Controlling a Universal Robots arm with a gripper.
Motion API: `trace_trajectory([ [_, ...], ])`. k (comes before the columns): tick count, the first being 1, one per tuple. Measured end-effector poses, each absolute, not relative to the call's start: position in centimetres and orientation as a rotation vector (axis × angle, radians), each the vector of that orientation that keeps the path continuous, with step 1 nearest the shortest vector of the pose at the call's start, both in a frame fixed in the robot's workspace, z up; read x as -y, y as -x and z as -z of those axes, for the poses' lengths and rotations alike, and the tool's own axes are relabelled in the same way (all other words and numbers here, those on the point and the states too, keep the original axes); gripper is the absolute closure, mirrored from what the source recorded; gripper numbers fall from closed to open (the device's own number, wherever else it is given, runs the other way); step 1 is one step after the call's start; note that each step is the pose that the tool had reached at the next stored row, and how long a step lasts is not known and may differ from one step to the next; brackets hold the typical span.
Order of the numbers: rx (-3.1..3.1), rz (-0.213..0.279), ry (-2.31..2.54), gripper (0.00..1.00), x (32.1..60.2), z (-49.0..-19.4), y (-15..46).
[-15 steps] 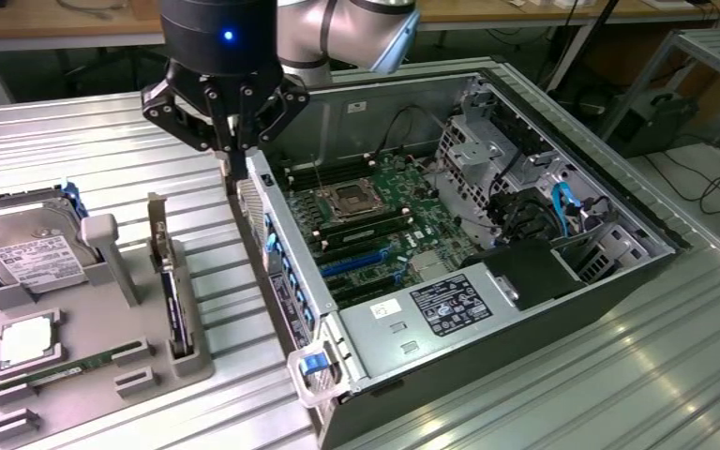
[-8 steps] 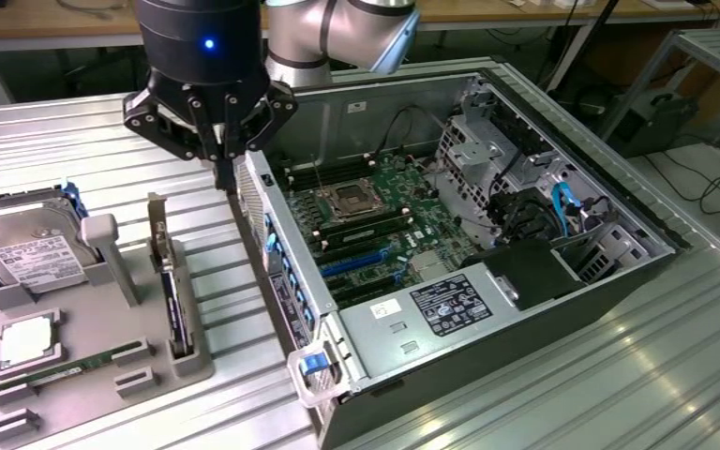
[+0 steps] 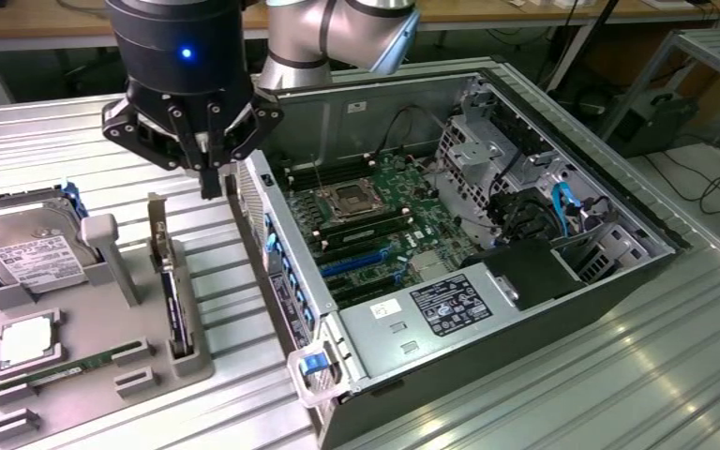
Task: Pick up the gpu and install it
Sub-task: 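Reach for the gpu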
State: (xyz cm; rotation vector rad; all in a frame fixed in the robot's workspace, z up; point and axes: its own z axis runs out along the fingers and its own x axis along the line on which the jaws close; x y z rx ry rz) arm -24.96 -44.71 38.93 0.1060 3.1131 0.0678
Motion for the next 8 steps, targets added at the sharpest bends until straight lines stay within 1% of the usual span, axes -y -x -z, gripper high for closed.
trace_trajectory([
  [8, -3.113, -0.068, -0.105, 0.89, 44.9, -38.9, 26.4],
])
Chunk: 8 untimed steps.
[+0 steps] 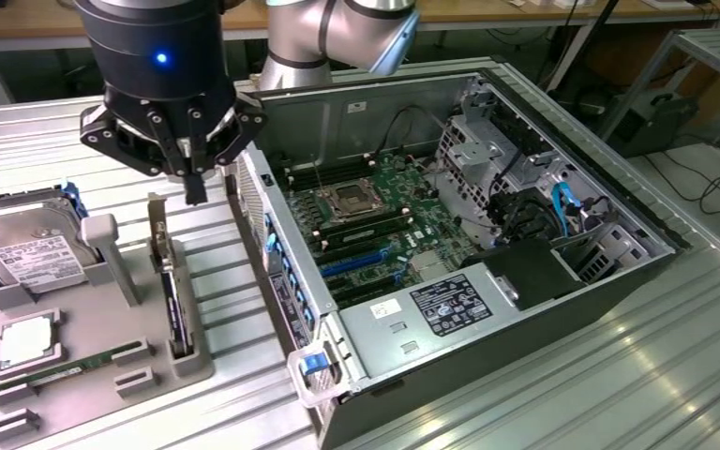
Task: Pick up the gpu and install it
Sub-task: 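Reach for the gpu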
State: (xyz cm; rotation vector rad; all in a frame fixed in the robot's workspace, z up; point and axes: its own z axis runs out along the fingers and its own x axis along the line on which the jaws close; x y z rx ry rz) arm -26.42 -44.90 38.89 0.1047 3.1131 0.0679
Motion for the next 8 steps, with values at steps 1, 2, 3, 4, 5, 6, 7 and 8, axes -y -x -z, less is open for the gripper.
trace_trajectory([
  [1, -3.113, -0.068, -0.105, 0.89, 44.9, -38.9, 26.7],
  [2, -3.113, -0.068, -0.105, 0.89, 44.9, -38.9, 26.9],
  [3, -3.113, -0.068, -0.105, 0.89, 44.9, -38.9, 27.3],
  [4, -3.113, -0.068, -0.104, 0.89, 44.8, -38.9, 27.5],
  [5, -3.113, -0.068, -0.1, 0.89, 44.7, -38.8, 27.7],
  [6, -3.114, -0.069, -0.089, 0.89, 44.7, -38.8, 27.8],
  [7, -3.114, -0.069, -0.072, 0.89, 44.7, -38.8, 27.9],
  [8, -3.115, -0.069, -0.055, 0.89, 44.7, -38.8, 27.9],
])
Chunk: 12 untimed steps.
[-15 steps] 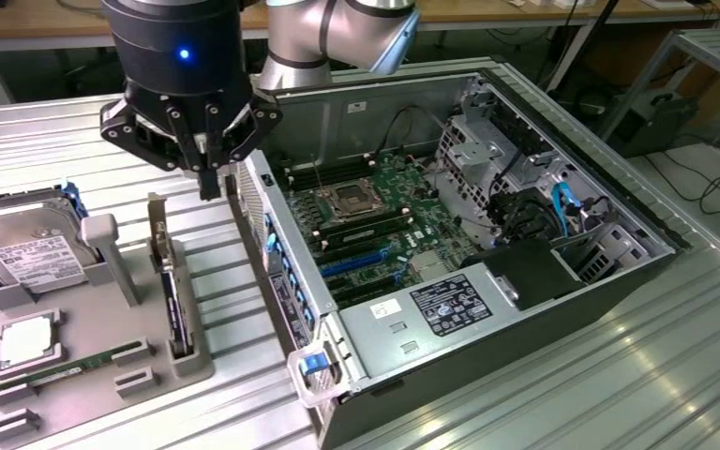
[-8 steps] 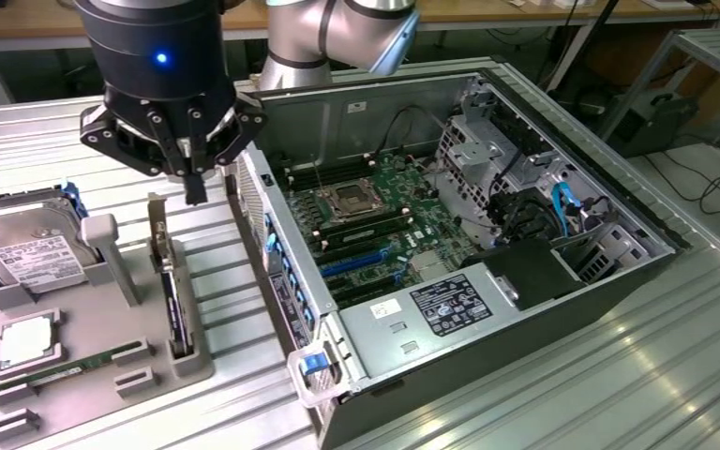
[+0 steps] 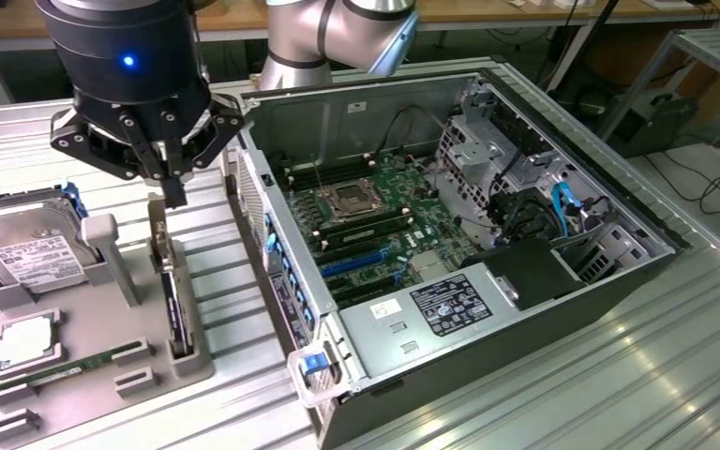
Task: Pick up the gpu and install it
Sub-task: 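Reach for the gpu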
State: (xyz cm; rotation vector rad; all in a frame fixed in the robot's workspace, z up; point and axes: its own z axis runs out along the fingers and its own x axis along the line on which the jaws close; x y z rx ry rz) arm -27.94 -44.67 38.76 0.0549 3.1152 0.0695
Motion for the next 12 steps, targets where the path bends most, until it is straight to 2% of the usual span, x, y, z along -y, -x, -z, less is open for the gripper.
trace_trajectory([
  [12, -3.116, -0.07, 0.008, 0.89, 44.5, -38.7, 29.6],
])
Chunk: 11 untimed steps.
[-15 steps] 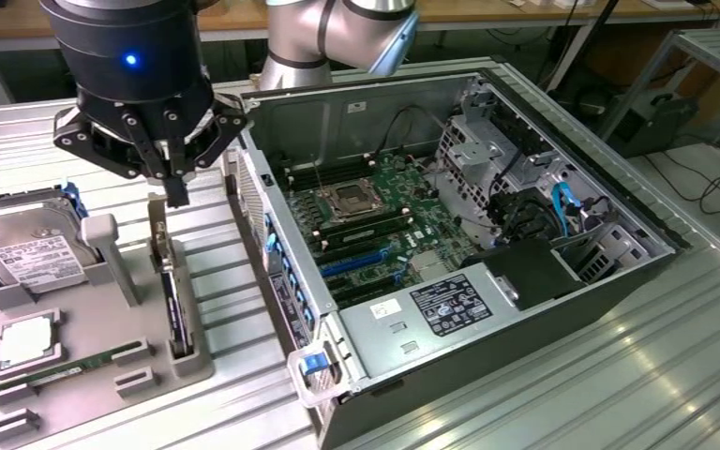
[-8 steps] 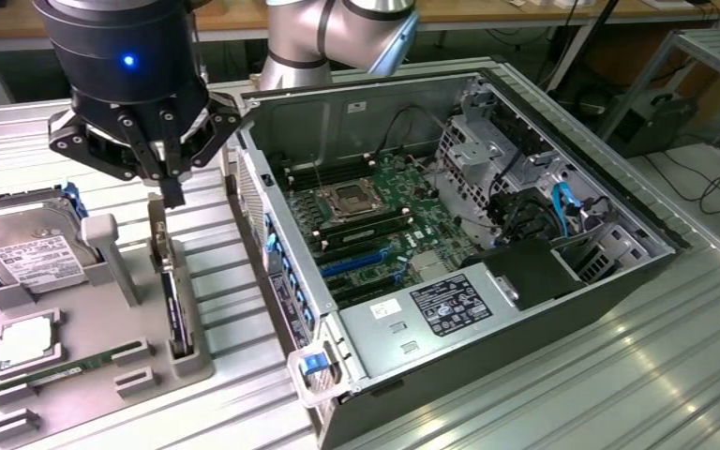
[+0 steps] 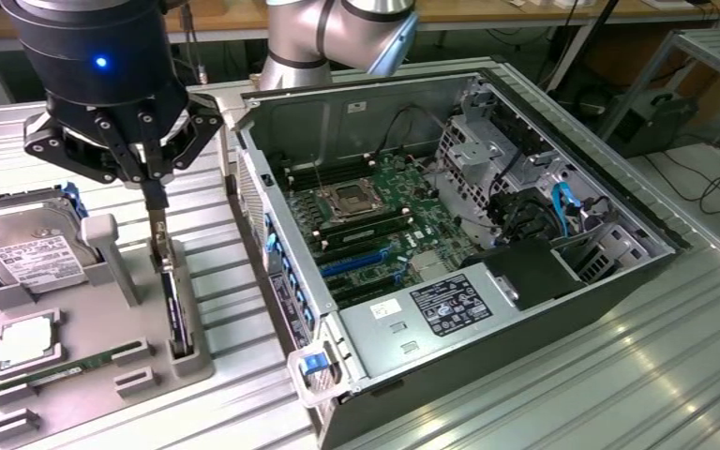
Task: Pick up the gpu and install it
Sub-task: 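Reach for the gpu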
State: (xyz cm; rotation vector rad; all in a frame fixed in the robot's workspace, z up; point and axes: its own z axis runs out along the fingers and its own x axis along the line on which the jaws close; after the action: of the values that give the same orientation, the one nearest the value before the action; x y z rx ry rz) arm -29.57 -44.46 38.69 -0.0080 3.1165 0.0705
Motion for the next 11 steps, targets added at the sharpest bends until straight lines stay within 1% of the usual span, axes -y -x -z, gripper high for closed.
trace_trajectory([
  [11, -3.117, -0.071, 0.014, 0.89, 43.4, -38.6, 30.2],
])
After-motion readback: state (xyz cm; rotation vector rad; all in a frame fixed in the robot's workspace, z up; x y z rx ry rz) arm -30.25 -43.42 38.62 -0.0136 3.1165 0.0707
